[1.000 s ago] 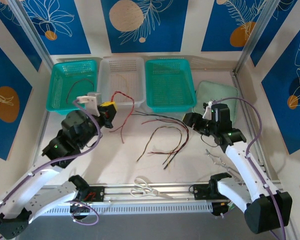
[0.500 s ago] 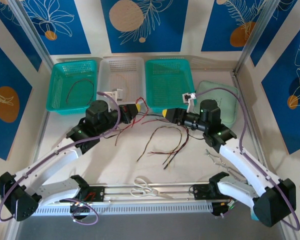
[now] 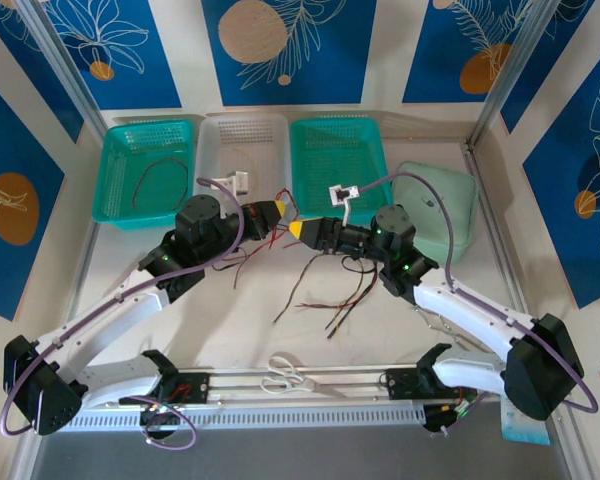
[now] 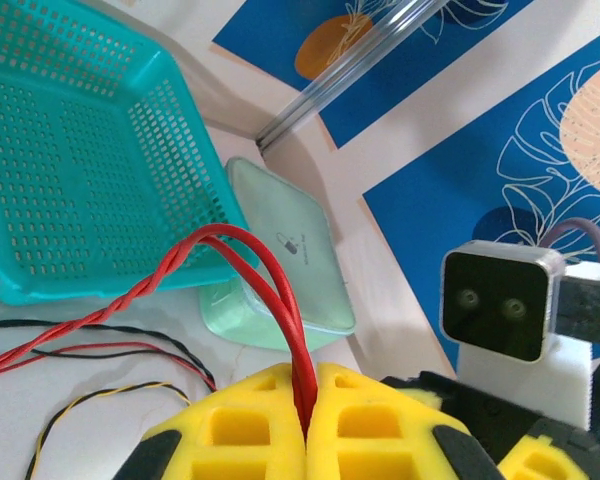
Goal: Untangle the cables
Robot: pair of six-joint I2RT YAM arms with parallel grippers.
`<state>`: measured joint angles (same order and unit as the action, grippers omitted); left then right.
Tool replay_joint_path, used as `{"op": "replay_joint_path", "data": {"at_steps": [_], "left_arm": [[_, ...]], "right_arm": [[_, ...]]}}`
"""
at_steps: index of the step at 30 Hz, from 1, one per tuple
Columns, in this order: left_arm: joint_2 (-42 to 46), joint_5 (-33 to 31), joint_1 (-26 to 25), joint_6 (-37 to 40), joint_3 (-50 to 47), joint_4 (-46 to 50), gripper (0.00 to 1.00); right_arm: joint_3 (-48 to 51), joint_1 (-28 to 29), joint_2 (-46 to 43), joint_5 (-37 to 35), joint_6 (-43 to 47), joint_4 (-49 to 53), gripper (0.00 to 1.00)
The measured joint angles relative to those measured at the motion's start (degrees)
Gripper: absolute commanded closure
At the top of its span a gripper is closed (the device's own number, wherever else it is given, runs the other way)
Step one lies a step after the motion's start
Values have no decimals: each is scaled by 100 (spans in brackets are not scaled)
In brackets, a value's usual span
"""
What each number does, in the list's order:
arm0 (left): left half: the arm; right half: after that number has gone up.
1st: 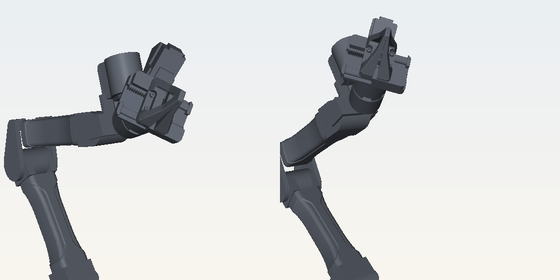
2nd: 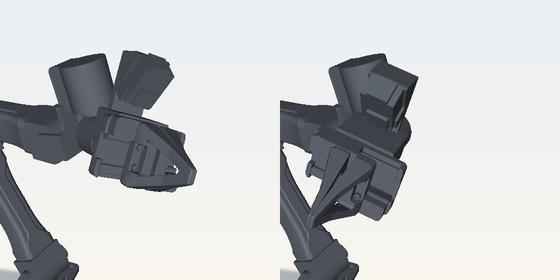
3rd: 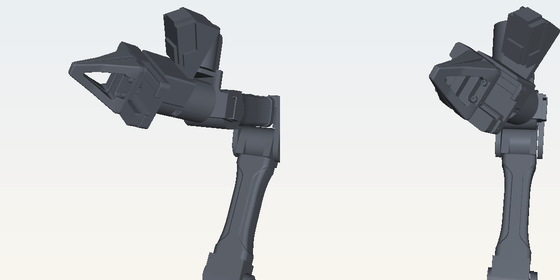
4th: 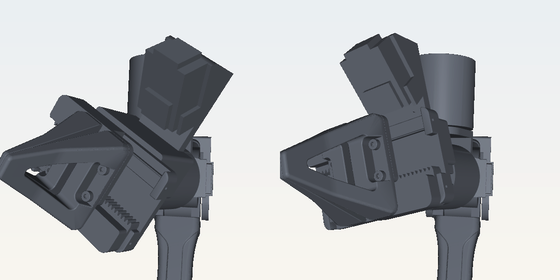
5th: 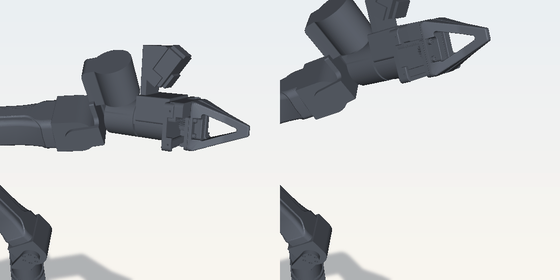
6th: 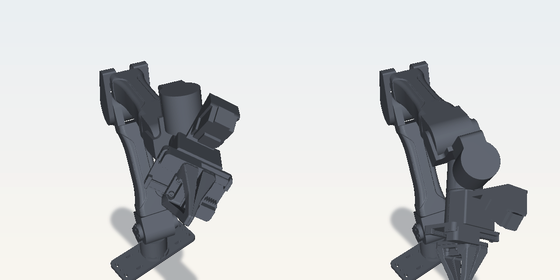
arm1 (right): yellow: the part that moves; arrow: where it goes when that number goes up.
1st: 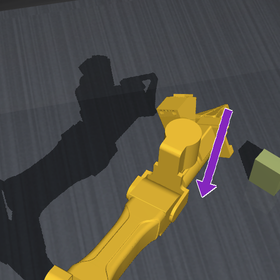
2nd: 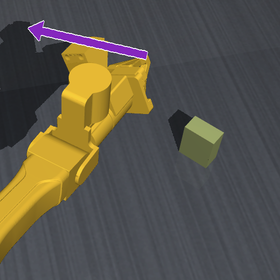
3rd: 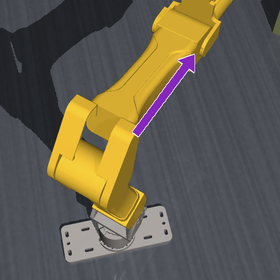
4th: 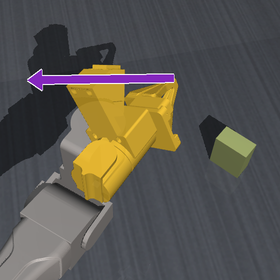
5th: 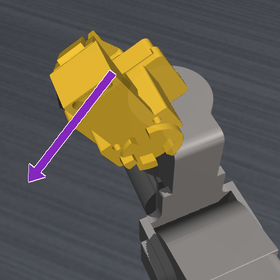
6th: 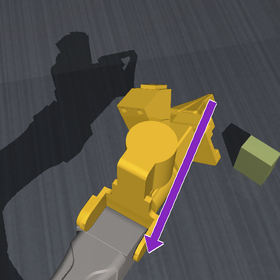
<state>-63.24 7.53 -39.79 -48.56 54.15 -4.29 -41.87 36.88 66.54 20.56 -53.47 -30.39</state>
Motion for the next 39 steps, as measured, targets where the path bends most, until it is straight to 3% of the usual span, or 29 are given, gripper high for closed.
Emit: {"op": "replay_joint_path", "data": {"at_steps": [11, 23, 34, 39], "left_arm": [[0, -2, 15, -105, 0, -306, 100], [7, 0, 107, -197, -146, -380, 100], [13, 42, 122, -216, -146, -385, 100], [17, 59, 131, -216, -146, -382, 100]], "right_arm": [[-11, 20, 837, 566, -662, -946, 66], [-33, 28, 892, 675, -855, -1279, 55], [-192, 68, 1150, 914, -1110, -1554, 66], [-286, 68, 1307, 979, -1204, -1655, 81]]}}
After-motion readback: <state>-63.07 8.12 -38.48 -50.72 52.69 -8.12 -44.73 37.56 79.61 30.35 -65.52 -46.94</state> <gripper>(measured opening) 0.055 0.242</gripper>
